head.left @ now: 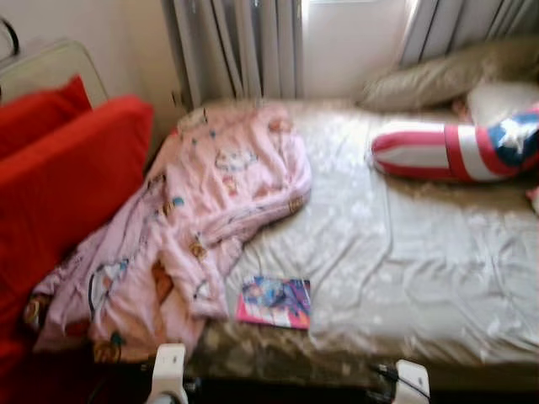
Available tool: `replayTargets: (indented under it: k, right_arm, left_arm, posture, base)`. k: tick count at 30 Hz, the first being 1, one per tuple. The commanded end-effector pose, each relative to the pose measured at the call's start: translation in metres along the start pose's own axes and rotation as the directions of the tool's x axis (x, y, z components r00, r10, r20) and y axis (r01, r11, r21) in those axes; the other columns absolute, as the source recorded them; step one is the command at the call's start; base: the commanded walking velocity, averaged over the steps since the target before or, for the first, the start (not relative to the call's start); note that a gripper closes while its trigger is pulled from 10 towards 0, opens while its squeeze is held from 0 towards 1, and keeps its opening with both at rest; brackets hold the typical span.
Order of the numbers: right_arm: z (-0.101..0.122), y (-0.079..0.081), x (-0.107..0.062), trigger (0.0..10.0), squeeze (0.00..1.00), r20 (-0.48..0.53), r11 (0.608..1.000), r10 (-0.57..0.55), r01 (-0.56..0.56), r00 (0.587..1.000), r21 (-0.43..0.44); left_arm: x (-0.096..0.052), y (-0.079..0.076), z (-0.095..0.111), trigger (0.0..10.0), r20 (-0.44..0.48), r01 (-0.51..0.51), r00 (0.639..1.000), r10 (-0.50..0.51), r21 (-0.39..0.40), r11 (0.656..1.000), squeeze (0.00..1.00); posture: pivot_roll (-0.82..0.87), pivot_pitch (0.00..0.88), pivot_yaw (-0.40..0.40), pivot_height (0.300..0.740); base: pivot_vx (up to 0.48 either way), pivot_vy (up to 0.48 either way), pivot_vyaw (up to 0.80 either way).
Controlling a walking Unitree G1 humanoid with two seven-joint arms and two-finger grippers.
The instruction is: Clean up the room
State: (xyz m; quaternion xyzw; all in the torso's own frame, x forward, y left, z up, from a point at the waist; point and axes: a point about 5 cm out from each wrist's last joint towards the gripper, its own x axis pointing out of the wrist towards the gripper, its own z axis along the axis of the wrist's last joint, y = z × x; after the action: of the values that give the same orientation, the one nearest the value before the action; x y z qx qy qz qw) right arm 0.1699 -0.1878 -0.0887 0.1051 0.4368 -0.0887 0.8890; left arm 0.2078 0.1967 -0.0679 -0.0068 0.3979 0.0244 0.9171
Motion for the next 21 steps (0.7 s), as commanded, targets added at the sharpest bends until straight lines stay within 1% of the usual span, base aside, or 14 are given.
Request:
replayTargets:
  k: [1, 5, 11, 14, 21]
  right_arm:
    - [-0.0003, 0.0078, 0.0007, 10.0, 0.0, -0.002, 1.0, 0.025, -0.025, 1.0, -0.005]
    - [-0.0002, 0.0072, 0.0007, 10.0, 0.0, -0.001, 1.0, 0.024, -0.024, 1.0, -0.005]
    - [0.0, 0.0053, 0.0005, 10.0, 0.0, 0.0, 1.0, 0.02, -0.02, 1.0, -0.002]
    - [0.0002, 0.0044, 0.0005, 10.0, 0.0, -0.001, 1.0, 0.019, -0.019, 1.0, -0.002]
    - [0.0009, 0.0046, 0.0006, 10.0, 0.0, 0.002, 1.0, 0.022, -0.022, 1.0, -0.001]
  left_arm:
    - [-0.0019, 0.0081, -0.005, 10.0, -0.02, -0.024, 1.0, 0.024, -0.005, 1.0, 0.0]
    - [-0.002, 0.0084, -0.0052, 10.0, -0.02, -0.025, 0.999, 0.025, -0.006, 1.0, 0.0]
    - [-0.002, 0.0083, -0.0048, 10.0, -0.016, -0.027, 1.0, 0.027, -0.005, 1.0, 0.0]
    - [-0.002, 0.0081, -0.0041, 10.0, -0.006, -0.025, 1.0, 0.025, -0.018, 1.0, 0.0]
    - [-0.002, 0.009, -0.0044, 10.0, -0.012, -0.023, 1.0, 0.023, -0.014, 1.0, 0.0]
  posture:
    - [0.03, 0.0, 0.011, 0.74]
    - [0.03, 0.0, 0.01, 0.74]
    - [0.03, 0.0, 0.005, 0.74]
    - [0.03, 0.0, 0.003, 0.74]
    - [0.03, 0.0, 0.005, 0.74]
  base:
    - [0.0, 0.48, 0.0]
    - [0.0, 0.48, 0.0]
    - [0.0, 0.0, 0.0]
    - [0.0, 0.0, 0.0]
    - [0.0, 0.0, 0.0]
